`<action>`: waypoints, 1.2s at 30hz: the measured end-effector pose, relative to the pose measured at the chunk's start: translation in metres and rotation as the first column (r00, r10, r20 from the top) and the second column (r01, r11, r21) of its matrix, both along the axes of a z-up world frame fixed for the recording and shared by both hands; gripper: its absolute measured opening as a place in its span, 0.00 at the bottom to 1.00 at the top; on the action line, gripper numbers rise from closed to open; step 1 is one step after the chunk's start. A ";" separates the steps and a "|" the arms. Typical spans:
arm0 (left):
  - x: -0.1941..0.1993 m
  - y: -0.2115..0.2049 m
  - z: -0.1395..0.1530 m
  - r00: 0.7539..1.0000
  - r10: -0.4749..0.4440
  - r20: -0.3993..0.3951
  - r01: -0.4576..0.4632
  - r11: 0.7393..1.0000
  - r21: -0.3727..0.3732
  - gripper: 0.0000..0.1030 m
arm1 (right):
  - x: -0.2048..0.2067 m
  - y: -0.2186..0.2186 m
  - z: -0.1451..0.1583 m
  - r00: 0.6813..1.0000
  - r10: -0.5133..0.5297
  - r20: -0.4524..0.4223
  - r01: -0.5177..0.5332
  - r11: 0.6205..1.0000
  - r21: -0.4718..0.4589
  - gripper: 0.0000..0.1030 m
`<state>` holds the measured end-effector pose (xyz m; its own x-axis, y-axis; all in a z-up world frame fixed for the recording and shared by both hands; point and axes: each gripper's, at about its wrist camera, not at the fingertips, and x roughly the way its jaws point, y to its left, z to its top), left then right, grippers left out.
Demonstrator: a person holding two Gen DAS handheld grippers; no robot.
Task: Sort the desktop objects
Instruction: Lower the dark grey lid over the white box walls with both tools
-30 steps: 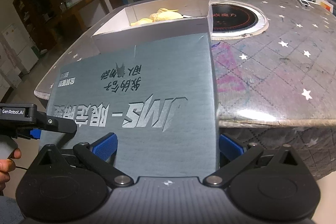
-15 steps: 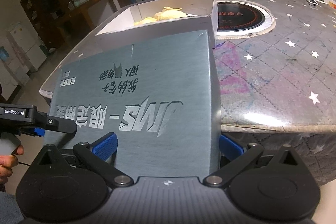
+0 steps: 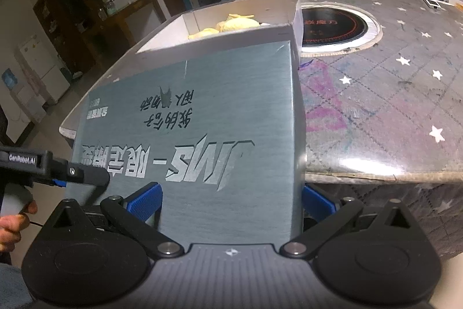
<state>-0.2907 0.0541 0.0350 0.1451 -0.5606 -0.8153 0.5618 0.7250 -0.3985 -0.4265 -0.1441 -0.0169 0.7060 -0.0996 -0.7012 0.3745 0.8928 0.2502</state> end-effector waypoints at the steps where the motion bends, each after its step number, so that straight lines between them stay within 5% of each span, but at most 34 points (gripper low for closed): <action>1: -0.001 0.000 0.001 1.000 -0.006 0.005 0.006 1.000 -0.001 1.00 | 0.000 0.001 0.002 1.000 -0.001 0.005 0.001 1.000 -0.005 1.00; 16: 0.015 -0.014 0.054 0.996 0.001 0.094 0.007 0.996 -0.084 1.00 | 0.013 0.001 0.048 0.996 -0.025 0.090 0.031 0.997 -0.072 1.00; 36: 0.132 -0.100 0.087 0.997 0.007 0.071 -0.001 0.996 -0.092 1.00 | 0.115 -0.078 0.083 0.993 -0.068 0.099 0.075 0.995 -0.065 1.00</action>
